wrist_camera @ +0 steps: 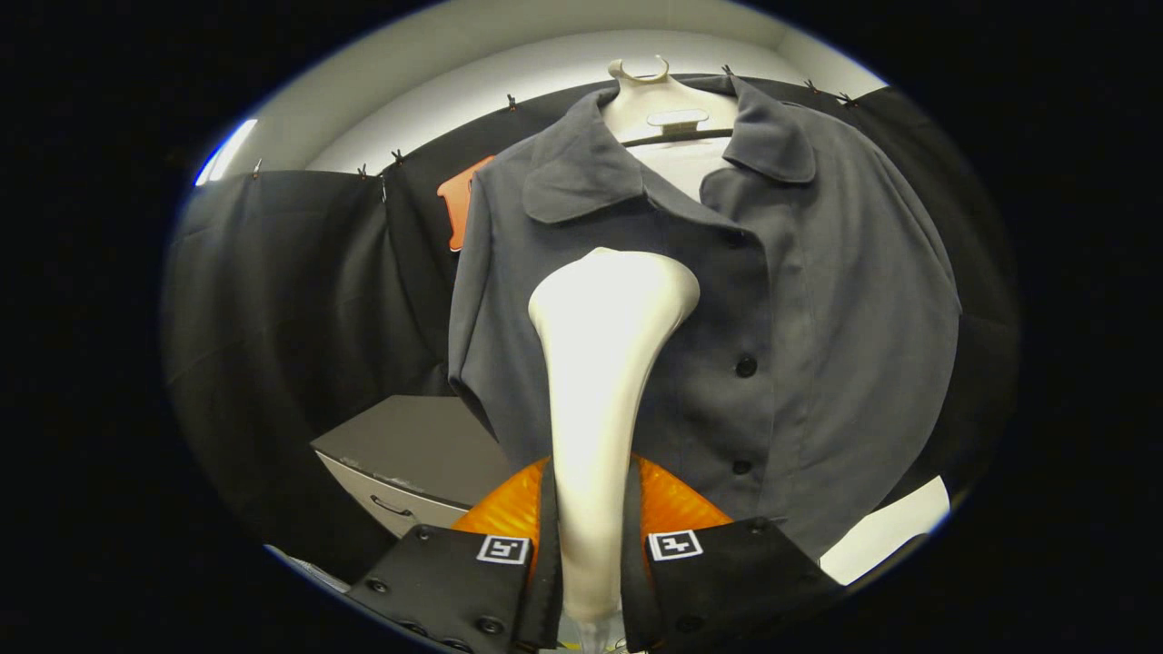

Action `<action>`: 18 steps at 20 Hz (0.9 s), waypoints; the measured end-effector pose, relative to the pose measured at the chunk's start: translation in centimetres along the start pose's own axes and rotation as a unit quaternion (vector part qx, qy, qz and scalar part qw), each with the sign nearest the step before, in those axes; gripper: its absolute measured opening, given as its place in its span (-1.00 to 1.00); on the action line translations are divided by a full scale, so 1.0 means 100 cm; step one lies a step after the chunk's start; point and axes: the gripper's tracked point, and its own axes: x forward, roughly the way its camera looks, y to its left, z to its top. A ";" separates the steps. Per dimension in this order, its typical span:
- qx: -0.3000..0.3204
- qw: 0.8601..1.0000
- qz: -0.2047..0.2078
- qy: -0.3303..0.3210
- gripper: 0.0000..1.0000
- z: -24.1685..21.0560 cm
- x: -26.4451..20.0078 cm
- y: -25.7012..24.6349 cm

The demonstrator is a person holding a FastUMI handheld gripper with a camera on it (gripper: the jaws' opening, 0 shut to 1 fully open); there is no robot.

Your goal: Iron the clothes twice with a garment steamer, once on the left side and once on the right side.

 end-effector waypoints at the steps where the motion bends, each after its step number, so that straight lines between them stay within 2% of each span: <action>1: 0.001 1.000 0.000 0.003 -0.32 -0.006 0.000 -0.002; 18: 0.004 0.996 -0.013 0.092 -0.32 -0.114 0.002 -0.026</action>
